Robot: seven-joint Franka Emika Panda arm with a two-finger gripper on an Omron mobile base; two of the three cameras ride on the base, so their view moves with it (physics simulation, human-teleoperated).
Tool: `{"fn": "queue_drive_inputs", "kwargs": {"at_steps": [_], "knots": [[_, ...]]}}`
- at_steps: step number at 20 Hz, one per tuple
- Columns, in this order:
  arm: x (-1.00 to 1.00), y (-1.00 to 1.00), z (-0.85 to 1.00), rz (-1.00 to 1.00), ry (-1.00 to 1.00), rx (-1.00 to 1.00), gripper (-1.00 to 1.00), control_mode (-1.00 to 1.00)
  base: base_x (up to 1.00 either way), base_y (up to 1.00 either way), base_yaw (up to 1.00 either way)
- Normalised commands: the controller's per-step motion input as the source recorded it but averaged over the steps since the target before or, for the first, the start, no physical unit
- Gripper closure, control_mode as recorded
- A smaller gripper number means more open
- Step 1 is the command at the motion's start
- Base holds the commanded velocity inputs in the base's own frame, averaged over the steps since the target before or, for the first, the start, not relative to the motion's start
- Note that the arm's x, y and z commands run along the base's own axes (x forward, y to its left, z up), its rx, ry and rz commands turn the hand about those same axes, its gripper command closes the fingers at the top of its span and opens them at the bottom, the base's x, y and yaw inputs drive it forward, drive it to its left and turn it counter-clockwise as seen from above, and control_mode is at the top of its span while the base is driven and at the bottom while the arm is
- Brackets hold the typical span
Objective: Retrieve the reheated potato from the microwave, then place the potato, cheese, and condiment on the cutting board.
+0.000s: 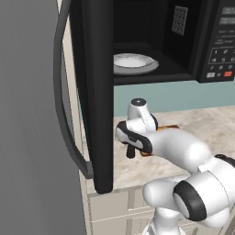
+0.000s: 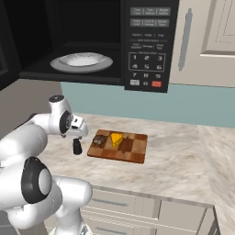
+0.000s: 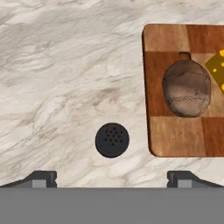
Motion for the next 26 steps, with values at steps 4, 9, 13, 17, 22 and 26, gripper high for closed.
{"fn": "queue_drive_inputs", "kwargs": {"at_steps": [4,9,13,17,22,26], "knots": [[0.09,0.0,-0.18,0.0,0.02,0.03,-1.0,-1.0,0.0,0.0,0.0],[0.09,0.0,-0.23,0.0,0.03,0.02,-1.0,-1.0,0.0,0.0,0.0],[0.1,0.0,-0.18,0.0,0.01,0.02,-1.0,-1.0,0.0,0.0,0.0],[0.03,0.0,-0.13,0.0,0.0,0.01,-1.0,-1.0,0.0,0.0,0.0],[0.1,0.0,-0.16,0.0,0.0,0.0,-1.0,-1.0,0.0,0.0,0.0],[0.14,0.0,-0.16,0.0,0.01,0.0,-1.0,-1.0,0.0,0.0,0.0]]}}
